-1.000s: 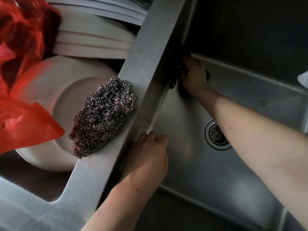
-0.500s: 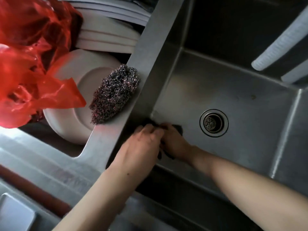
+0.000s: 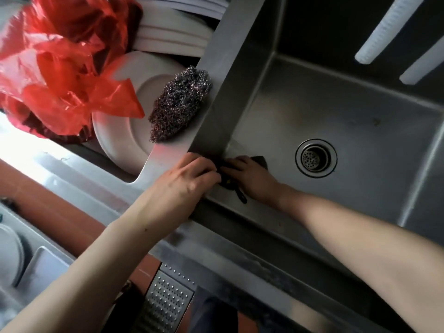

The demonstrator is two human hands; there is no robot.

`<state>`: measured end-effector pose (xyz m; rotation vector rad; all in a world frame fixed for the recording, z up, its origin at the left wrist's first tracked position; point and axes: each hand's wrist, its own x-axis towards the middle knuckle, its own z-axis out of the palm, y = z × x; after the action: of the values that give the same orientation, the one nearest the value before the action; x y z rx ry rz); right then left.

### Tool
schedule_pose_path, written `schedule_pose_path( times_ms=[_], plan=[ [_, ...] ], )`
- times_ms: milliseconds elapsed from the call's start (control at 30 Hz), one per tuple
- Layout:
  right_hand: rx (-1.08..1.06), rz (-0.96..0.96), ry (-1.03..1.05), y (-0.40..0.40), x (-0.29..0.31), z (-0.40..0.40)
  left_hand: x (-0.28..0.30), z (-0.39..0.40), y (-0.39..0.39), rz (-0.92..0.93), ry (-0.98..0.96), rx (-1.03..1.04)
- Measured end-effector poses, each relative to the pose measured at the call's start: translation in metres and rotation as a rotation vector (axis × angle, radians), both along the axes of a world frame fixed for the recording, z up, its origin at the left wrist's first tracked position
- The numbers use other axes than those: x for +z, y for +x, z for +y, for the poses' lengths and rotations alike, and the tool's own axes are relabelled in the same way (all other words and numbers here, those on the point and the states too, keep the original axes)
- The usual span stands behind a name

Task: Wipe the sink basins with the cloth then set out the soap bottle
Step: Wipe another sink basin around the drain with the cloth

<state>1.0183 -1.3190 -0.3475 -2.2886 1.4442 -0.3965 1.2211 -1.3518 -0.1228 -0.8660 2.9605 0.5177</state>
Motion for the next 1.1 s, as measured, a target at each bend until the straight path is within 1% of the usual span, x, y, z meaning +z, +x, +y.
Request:
schedule_pose_path(
  times_ms=[67, 133, 267, 333, 433, 533, 667, 733, 800, 867, 967, 1100],
  plan=[
    [0.000, -0.022, 0.017, 0.007, -0.003, 0.002, -0.004, 0.000, 0.001, 0.001, -0.009, 0.004],
    [0.043, -0.044, 0.050, 0.009, -0.004, 0.006, -0.008, 0.002, -0.001, -0.015, -0.018, -0.002],
    [0.305, -0.055, 0.124, -0.004, -0.001, 0.036, -0.011, 0.001, -0.001, -0.052, -0.023, -0.011],
    [0.358, -0.064, 0.128, -0.024, 0.001, 0.058, -0.015, 0.000, 0.001, -0.066, -0.030, -0.019],
    [0.329, -0.033, 0.075, -0.051, -0.001, 0.085, -0.019, 0.000, 0.000, -0.085, -0.037, -0.012],
    [0.290, -0.004, 0.052, -0.051, -0.005, 0.087, -0.019, 0.001, -0.002, -0.094, -0.052, 0.008],
    [0.187, -0.003, -0.021, -0.018, -0.010, 0.036, -0.015, 0.002, -0.004, -0.075, -0.064, 0.001],
    [0.129, 0.000, -0.027, 0.001, -0.010, 0.008, -0.014, 0.003, -0.005, -0.071, -0.077, 0.001],
    [0.120, -0.001, -0.025, 0.011, -0.009, -0.002, -0.015, 0.004, -0.007, -0.066, -0.083, 0.016],
    [0.162, -0.026, -0.030, 0.009, -0.006, 0.006, -0.014, 0.007, -0.010, -0.068, -0.098, 0.038],
    [0.259, -0.039, -0.006, -0.007, -0.004, 0.040, -0.016, 0.010, -0.016, -0.103, -0.119, 0.058],
    [0.256, -0.008, 0.083, -0.045, 0.005, 0.096, -0.020, 0.013, -0.027, -0.097, -0.088, 0.101]
  ],
)
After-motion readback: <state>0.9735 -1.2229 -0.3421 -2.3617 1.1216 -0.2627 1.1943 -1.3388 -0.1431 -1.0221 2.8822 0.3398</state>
